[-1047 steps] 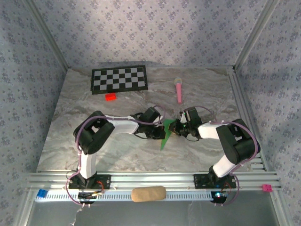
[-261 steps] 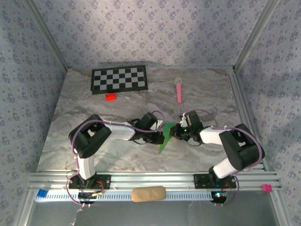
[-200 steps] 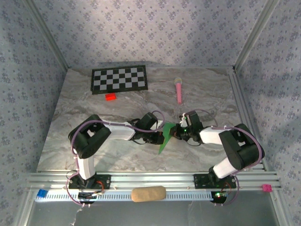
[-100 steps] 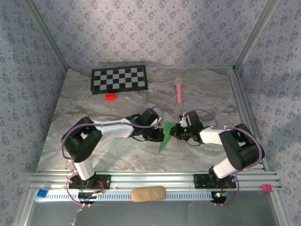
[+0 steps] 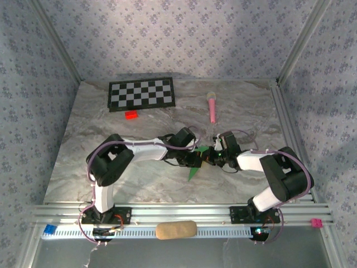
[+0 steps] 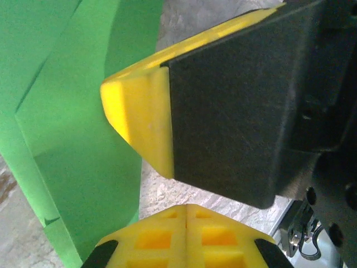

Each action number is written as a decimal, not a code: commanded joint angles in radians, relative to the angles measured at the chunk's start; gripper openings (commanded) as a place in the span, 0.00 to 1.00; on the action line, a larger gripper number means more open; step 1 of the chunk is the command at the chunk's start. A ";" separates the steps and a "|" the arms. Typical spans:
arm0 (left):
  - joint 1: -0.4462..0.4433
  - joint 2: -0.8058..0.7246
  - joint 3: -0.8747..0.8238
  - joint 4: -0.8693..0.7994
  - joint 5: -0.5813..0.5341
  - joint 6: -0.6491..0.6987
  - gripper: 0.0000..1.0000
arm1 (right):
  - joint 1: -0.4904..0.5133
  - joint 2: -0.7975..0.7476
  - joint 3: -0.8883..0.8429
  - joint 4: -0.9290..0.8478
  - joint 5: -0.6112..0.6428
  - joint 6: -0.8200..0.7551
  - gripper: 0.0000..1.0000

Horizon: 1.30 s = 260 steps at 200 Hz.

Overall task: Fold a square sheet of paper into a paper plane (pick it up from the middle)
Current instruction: Fold the wing for the fifth time at the center of the table.

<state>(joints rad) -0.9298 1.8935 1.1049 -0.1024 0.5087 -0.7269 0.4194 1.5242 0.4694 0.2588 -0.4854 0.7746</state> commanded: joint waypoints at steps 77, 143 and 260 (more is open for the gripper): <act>-0.019 0.072 0.040 -0.062 -0.055 0.023 0.02 | -0.002 0.020 -0.023 -0.075 0.082 0.009 0.05; -0.039 0.016 -0.079 -0.028 -0.075 0.002 0.03 | -0.004 0.052 -0.027 -0.087 0.103 0.000 0.05; -0.044 -0.133 -0.332 0.027 -0.077 -0.035 0.05 | -0.004 0.075 -0.027 -0.087 0.117 0.004 0.04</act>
<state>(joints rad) -0.9573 1.7859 0.8555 0.0288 0.4397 -0.7494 0.4194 1.5410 0.4698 0.2783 -0.4911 0.7780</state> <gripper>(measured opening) 0.062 0.052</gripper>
